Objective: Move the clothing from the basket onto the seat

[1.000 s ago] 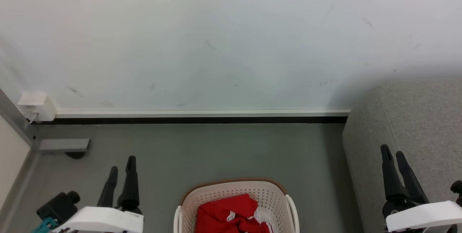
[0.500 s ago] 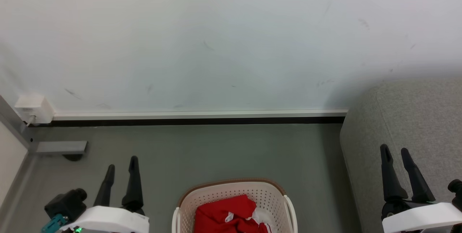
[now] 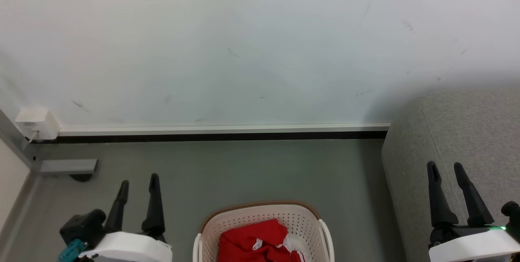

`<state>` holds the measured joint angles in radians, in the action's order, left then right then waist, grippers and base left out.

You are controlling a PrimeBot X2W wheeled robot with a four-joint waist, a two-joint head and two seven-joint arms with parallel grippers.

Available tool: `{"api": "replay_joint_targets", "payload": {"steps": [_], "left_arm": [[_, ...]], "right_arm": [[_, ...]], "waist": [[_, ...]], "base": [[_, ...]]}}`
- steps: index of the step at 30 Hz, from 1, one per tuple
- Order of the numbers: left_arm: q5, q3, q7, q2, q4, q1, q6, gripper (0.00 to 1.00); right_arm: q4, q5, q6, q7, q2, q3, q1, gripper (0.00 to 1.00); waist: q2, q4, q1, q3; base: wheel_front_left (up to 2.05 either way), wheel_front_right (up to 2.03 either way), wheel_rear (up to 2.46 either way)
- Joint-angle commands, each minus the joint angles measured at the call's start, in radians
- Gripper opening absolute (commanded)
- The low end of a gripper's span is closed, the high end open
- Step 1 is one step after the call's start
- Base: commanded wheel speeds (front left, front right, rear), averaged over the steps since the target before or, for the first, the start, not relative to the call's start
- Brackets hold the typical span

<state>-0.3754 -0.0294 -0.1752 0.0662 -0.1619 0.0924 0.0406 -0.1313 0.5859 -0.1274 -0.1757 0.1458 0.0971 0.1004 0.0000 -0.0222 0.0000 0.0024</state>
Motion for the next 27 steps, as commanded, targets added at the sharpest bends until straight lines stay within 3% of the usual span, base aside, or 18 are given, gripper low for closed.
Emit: {"api": "replay_joint_targets", "payload": {"steps": [1,27], "left_arm": [[0.03,0.0,-0.01,0.01,0.009,0.003,0.004,1.0],[0.244,-0.011,-0.063,0.015,-0.028,0.007,0.031,1.0]], "right_arm": [[0.003,-0.03,-0.005,-0.009,0.008,0.001,0.004,1.0],[-0.07,-0.23,-0.005,-0.062,0.007,0.015,0.02,1.0]], "waist": [[0.0,0.0,0.0,0.0],[0.0,-0.006,0.0,0.007]], "base": [[0.0,0.0,0.0],[0.0,0.0,0.0]]}}
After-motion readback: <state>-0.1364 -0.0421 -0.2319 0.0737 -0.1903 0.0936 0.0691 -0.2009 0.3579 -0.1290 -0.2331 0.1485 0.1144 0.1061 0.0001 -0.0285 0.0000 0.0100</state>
